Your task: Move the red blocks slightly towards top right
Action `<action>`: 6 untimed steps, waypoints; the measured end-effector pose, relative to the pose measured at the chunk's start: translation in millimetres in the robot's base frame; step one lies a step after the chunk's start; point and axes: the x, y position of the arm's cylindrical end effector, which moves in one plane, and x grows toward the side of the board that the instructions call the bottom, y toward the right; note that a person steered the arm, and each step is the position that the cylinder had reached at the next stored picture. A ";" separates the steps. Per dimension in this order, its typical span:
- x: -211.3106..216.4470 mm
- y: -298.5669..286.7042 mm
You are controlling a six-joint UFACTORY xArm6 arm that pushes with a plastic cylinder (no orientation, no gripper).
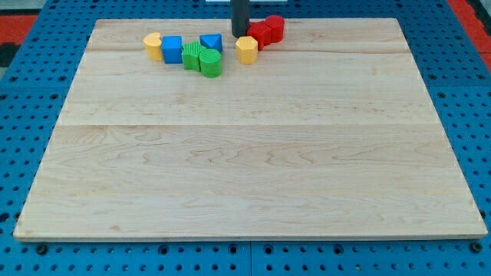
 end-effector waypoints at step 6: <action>-8.9 75.2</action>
